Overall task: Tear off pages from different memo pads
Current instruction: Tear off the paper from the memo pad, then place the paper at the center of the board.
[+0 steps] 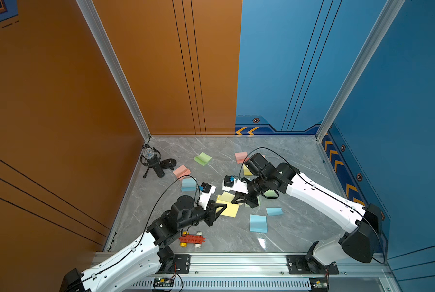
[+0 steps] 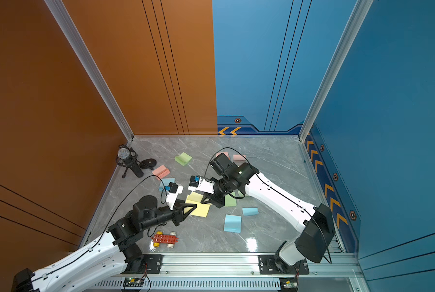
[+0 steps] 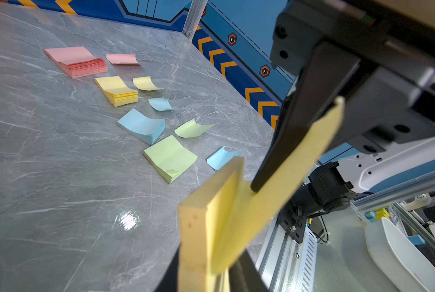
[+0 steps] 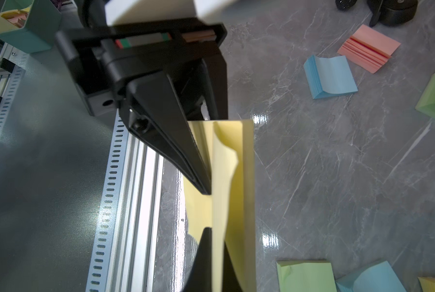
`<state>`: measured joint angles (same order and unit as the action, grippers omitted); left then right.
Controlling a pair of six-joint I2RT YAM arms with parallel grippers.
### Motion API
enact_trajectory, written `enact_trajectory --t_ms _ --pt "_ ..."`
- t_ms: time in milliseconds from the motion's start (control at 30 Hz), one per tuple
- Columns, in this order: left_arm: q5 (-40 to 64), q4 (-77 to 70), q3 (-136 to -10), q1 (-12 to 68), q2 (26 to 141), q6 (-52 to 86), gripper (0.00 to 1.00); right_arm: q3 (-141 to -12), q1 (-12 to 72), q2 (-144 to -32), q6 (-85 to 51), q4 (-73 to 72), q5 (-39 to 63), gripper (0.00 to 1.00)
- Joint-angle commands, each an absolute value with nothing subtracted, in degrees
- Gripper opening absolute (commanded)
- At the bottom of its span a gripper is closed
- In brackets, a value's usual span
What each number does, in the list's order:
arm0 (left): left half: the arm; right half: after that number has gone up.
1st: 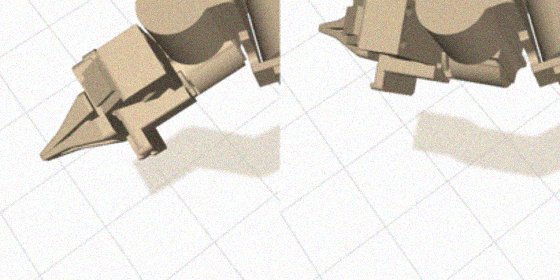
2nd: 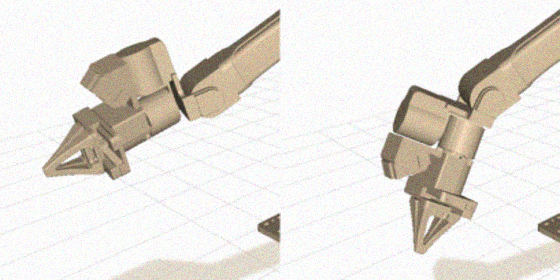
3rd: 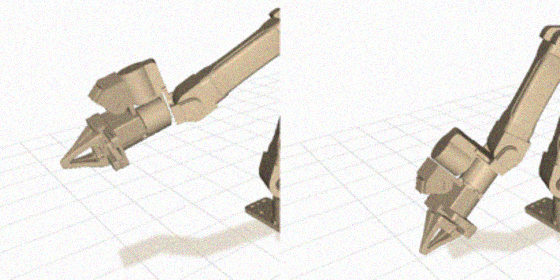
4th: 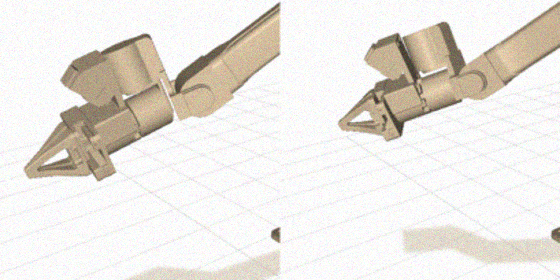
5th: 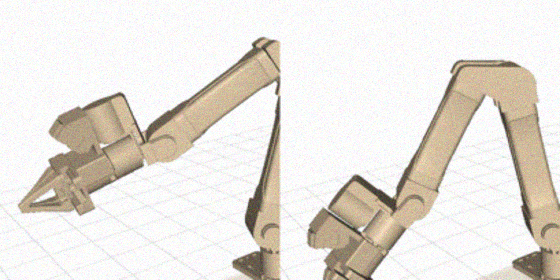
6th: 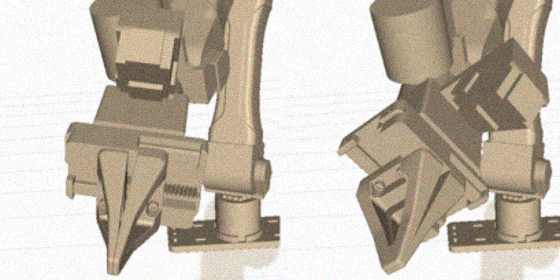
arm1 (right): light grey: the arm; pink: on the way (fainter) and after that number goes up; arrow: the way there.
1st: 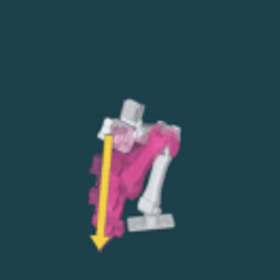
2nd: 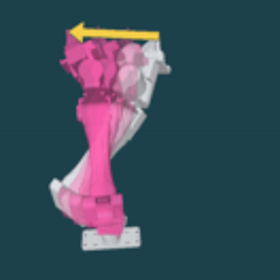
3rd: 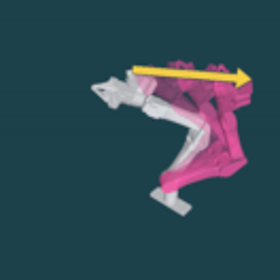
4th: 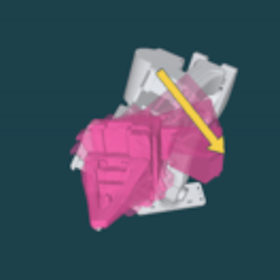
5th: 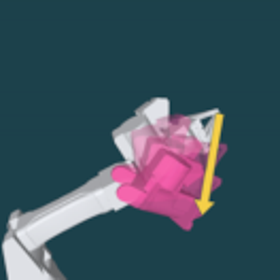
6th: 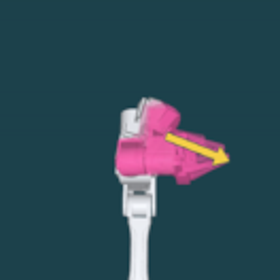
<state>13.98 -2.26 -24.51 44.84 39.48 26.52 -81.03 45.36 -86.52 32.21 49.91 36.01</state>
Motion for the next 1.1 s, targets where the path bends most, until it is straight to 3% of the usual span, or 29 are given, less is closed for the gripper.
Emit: enact_trajectory --t_ms 0,100,200,400,600,767,1067 --pt "6.4 0.1 -24.5 44.9 41.0 27.8 0.00 -80.3 44.0 -84.8 32.5 50.1 35.2 0.00" --pt "-0.1 6.9 -26.8 44.9 43.5 28.1 0.00 -80.2 41.4 -83.6 32.3 48.1 32.6 0.00" --pt "-5.0 9.4 -27.0 44.3 44.2 30.4 0.00 -81.0 40.5 -83.9 33.5 45.3 23.9 0.00" --pt "-16.1 20.5 -31.0 42.4 43.8 33.3 0.00 -90.8 37.9 -96.6 41.8 45.5 12.2 0.00" --pt "-17.4 23.8 -31.9 40.2 39.9 34.0 0.00 -115.1 36.4 -119.5 48.3 52.5 3.5 0.00" --pt "-17.3 24.3 -31.3 39.4 39.0 34.6 0.00 -134.3 36.0 -135.6 52.9 58.0 2.1 0.00" --pt "-17.7 24.2 -32.0 38.3 39.8 33.9 0.00 -141.0 36.1 -146.9 58.4 55.3 -1.4 0.00"
